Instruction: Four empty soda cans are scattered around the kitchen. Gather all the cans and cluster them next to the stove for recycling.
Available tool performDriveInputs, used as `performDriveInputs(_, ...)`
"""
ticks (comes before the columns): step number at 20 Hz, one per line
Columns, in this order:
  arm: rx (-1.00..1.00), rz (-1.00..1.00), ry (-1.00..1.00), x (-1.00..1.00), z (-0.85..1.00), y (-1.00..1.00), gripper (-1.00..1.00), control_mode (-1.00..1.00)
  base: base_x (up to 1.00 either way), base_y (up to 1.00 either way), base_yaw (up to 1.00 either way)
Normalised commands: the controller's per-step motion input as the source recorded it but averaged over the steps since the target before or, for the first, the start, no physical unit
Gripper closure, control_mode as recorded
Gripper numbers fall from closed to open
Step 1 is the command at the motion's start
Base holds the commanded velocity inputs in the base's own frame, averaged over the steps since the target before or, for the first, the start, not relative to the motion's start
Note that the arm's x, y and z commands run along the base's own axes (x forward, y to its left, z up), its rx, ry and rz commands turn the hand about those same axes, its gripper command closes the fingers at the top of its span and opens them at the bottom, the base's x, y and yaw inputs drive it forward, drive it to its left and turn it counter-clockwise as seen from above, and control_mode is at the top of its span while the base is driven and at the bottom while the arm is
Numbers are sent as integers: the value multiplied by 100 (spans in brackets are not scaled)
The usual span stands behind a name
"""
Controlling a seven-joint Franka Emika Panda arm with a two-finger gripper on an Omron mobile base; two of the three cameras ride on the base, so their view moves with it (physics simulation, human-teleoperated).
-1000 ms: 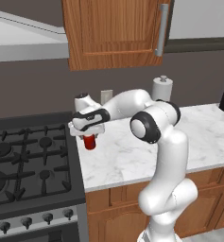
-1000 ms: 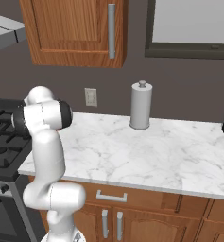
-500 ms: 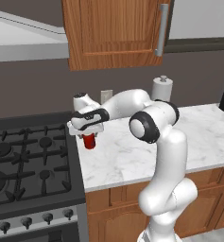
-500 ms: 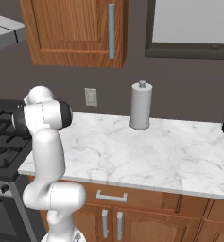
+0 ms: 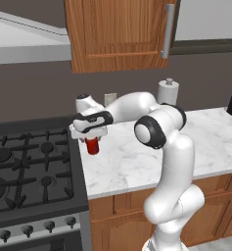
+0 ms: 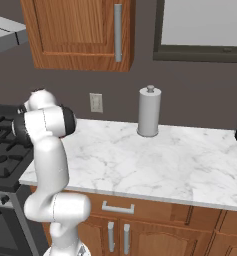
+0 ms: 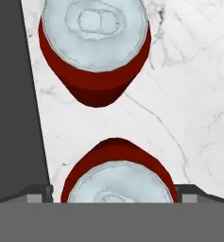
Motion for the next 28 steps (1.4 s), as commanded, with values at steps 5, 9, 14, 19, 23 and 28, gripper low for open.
performDriveInputs(5, 0, 0, 5, -6, 42, -2, -100, -100, 0, 0, 0)
performDriveInputs(9, 0, -2, 8, -17, 21, 0, -100, -100, 0, 0, 0)
performDriveInputs(14, 1, -5, 2, -44, 23, 11, -100, -100, 0, 0, 0)
performDriveInputs(19, 2, -2, 0, -75, 11, 2, -100, -100, 0, 0, 0)
performDriveInputs(23, 4, 0, -5, -91, 0, -8, -100, -100, 0, 0, 0)
performDriveInputs(28, 1, 1, -6, -87, 26, -31, -100, -100, 0, 0, 0)
